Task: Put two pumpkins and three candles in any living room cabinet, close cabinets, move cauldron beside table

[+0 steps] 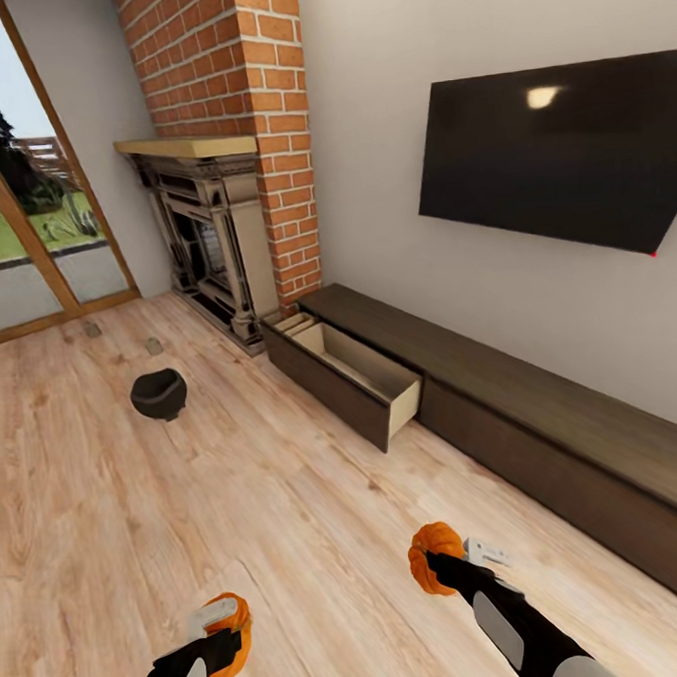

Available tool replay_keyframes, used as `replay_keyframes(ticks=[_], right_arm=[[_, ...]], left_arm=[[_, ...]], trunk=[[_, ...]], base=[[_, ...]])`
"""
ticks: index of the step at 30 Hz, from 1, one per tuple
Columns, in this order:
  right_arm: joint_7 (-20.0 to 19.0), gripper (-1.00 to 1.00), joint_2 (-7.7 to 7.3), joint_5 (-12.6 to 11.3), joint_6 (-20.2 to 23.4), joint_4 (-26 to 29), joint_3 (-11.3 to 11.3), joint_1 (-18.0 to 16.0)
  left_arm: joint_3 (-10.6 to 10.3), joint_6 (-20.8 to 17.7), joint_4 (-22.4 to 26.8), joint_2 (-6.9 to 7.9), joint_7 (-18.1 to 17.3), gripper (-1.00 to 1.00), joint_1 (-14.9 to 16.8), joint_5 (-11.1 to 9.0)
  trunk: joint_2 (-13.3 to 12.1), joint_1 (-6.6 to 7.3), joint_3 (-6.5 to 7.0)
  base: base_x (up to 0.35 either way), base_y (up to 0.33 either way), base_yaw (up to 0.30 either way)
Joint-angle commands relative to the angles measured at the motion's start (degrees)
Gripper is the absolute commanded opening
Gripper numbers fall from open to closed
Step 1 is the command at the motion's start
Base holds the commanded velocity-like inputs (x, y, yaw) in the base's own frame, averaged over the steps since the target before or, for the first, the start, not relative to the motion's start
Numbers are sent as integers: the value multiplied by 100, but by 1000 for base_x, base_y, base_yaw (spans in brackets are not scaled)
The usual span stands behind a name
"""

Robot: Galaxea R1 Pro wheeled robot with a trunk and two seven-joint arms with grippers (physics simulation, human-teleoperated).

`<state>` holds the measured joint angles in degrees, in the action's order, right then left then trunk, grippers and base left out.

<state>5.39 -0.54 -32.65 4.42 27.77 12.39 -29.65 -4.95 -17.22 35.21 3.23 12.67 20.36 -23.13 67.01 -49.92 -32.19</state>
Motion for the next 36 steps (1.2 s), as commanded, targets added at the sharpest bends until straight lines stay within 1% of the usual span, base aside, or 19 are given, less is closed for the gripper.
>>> replay_keyframes(ticks=[1, 2, 4, 5, 6, 9, 14, 23, 31, 36], right_arm=[[59, -100, 9, -13, 25, 18, 110, -3], [62, -100, 22, -16, 30, 18, 224, -2], [124, -100, 36, -19, 47, 14, 522, -4], [202, -100, 39, -20, 49, 13, 643, -4], [382, -100, 42, -25, 40, 13, 769, -3], [583, -100, 56, -29, 25, 10, 859, -2], [680, -100, 69, -30, 23, 16, 899, -3], [706, -100, 81, -30, 23, 15, 914, -2], [709, -100, 81, -27, 23, 18, 915, -1], [709, -100, 81, -24, 23, 17, 915, -2]], left_arm=[[-47, -18, 12, -1, 60, -100, 3, -47], [-48, -18, 12, -13, 59, -100, 3, -45], [-49, -18, 12, -23, 56, -100, 3, -44], [-49, -18, 12, -23, 56, -100, 3, -43], [-50, -18, 12, -24, 58, -100, 3, -43], [-50, -18, 12, -24, 58, -100, 3, -42], [-50, -18, 12, -24, 60, -100, 3, -42], [-50, -18, 12, -24, 60, -100, 3, -42], [-50, -18, 12, -24, 60, -100, 3, -42], [-50, -18, 12, -24, 60, -100, 5, -42]], trunk=[[3, -3, -2], [3, -3, 0], [3, -3, 5], [3, -3, 8], [3, -3, 11], [3, -3, 18], [3, -3, 32], [3, -3, 55], [3, -3, 76], [3, -3, 89]], base=[[201, 64, 282], [164, 41, 281], [98, 22, 281], [49, 11, 281], [25, 6, 281], [14, 3, 281], [3, 1, 281], [64, 0, 281], [270, 2, 281], [310, 106, 281]])
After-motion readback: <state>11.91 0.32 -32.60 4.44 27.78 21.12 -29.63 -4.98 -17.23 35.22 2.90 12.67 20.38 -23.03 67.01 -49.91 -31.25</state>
